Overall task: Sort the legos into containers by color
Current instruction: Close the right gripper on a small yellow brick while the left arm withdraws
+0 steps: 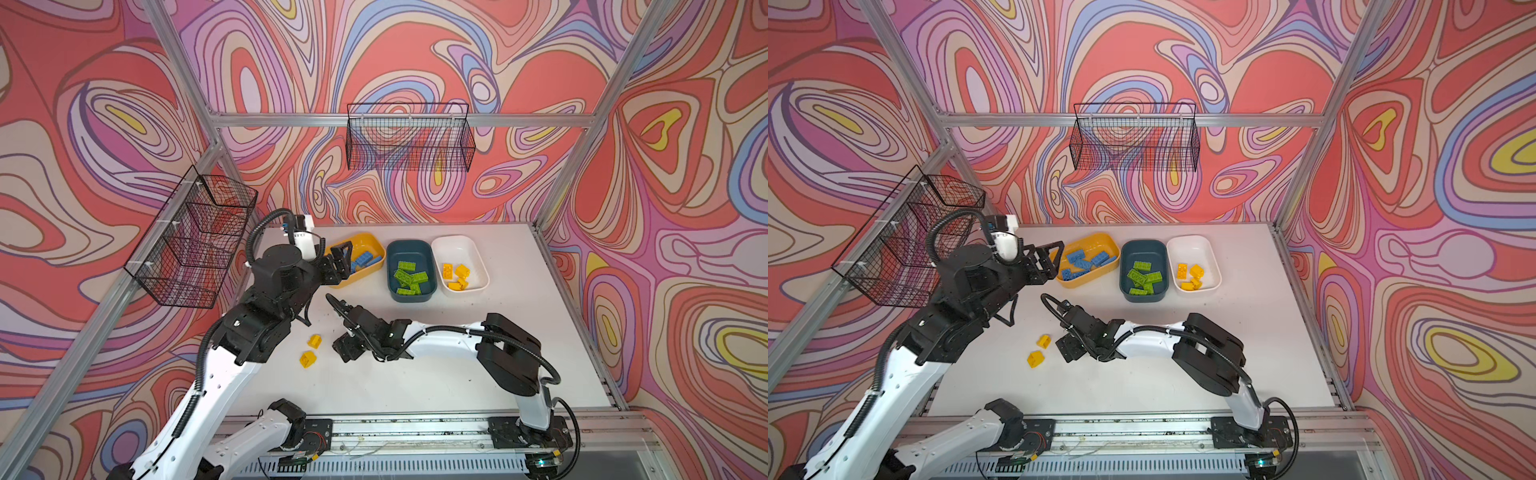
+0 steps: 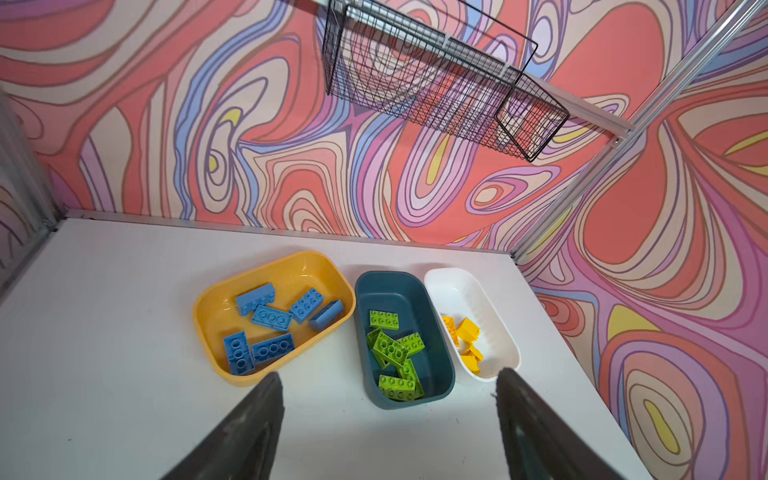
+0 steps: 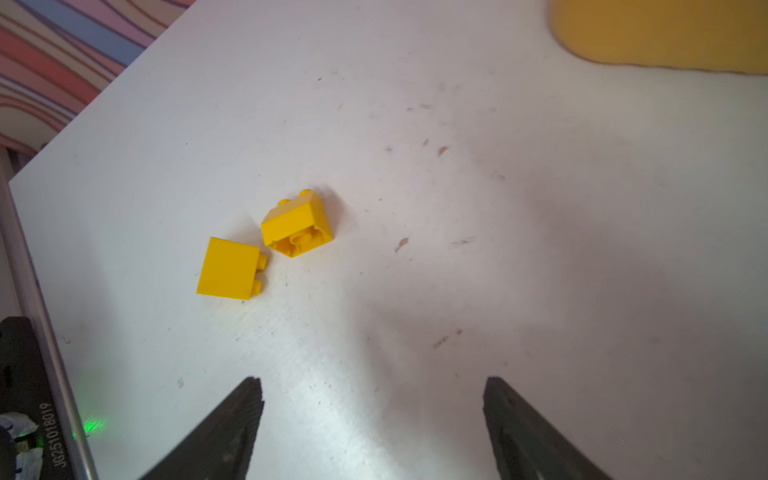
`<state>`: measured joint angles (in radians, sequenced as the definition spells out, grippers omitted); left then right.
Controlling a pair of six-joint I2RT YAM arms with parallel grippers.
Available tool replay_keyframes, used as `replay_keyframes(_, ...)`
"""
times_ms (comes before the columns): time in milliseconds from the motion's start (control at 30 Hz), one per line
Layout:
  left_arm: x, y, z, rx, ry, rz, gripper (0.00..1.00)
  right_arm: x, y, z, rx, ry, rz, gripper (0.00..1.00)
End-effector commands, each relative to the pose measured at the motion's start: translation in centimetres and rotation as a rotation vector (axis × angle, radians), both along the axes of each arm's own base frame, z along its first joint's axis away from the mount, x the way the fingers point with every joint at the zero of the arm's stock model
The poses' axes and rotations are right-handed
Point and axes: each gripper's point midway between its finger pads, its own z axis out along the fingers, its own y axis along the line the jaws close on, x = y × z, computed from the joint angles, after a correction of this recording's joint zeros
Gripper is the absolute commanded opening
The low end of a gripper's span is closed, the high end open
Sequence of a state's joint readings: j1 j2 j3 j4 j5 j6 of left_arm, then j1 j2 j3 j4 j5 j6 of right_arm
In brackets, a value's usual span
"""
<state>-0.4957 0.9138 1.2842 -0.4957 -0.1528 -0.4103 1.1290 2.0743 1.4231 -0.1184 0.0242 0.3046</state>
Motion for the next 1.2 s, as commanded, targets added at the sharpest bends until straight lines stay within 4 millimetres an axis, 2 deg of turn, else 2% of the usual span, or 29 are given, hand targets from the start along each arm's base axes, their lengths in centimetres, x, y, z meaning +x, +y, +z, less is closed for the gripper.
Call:
replay_keyframes(0,-1.3,2.0,-1.4,0.094,0.018,0.046,0.81,-0.3,2.8,0.4,0.057,-0.023,0.111,0.87)
replay_keyframes(100,-1.9,2.5,-1.9,0.121,0.019,0.049,0.81,0.0,3.9,-0.3,0.063,-0.034,0.133,0.86)
replay_keyframes(300,-1.9,2.1,-4.0,0.163,0.068,0.026,0.82,0.4,5.6,-1.1,0.066,-0.061,0.185,0.85)
replay_keyframes(433,-2.2,2.0,-3.7,0.153,0.058,0.012,0.82,0.5,6.8,-2.4,0.053,-0.035,0.205,0.79)
replay_keyframes(600,-2.5,1.9,-3.5,0.146,0.055,-0.004,0.82,1.1,7.3,-3.4,0.046,-0.048,0.188,0.75)
replay_keyframes(800,-2.5,1.9,-4.1,0.153,0.071,-0.005,0.82,1.9,7.4,-4.2,0.035,-0.081,0.168,0.71)
replay_keyframes(1167,-3.1,1.5,-4.2,0.130,0.095,-0.030,0.82,2.1,8.4,-5.2,0.043,-0.100,0.199,0.54)
